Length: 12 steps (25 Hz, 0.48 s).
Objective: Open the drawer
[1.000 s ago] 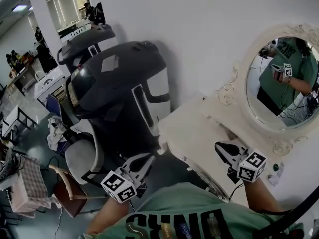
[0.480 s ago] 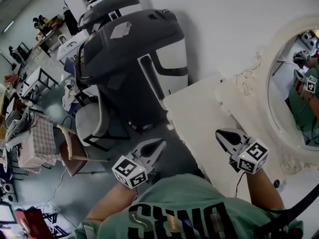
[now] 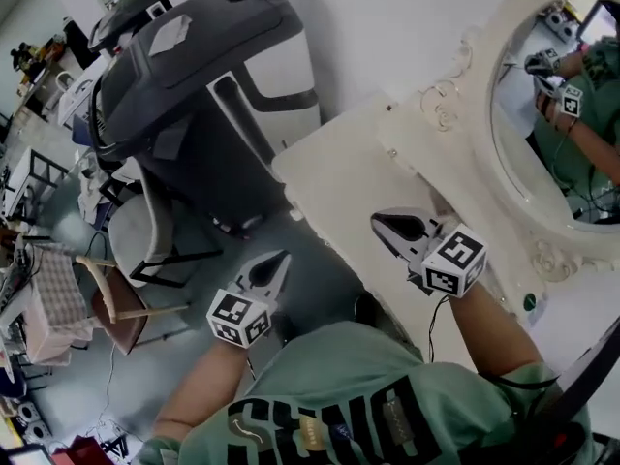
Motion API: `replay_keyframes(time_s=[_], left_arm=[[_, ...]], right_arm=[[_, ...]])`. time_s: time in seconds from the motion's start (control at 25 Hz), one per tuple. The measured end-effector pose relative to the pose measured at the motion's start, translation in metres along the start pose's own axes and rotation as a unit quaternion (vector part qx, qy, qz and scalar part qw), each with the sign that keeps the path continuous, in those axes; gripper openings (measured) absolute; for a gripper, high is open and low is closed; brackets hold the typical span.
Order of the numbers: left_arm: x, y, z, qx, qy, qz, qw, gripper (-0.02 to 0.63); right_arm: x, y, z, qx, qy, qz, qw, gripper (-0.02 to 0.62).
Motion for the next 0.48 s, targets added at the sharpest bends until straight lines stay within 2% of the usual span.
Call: replay_keyframes(time_s=[0.2, 0.4, 0.48], left_arm=[[-0.027, 0.037, 0.000, 0.008, -0.013, -0.034, 0.9993, 0.011], [-0.046, 0.081, -0.004, -0.013, -0.014, -0.090, 0.9958, 0.014], [-0.056, 0.099, -0.005, -0.017, -0.011, -0.112, 0.9935, 0.052]], right_arm=[[0.001, 0.014, 0.009, -0.008, 0.006, -0.012, 1.000, 0.011], [-0.006, 0.027, 0.013, -0.012, 0.001, -0.016, 1.000, 0.011], [-0.007, 0.032, 0.016, -0.012, -0.001, -0.019, 1.000, 0.011]])
Point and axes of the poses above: the fingertips, and each gripper's own axes: x backward along the fingers, z to its right, y out of its underside, the point moved 5 cm from there along x, backward along the fingers
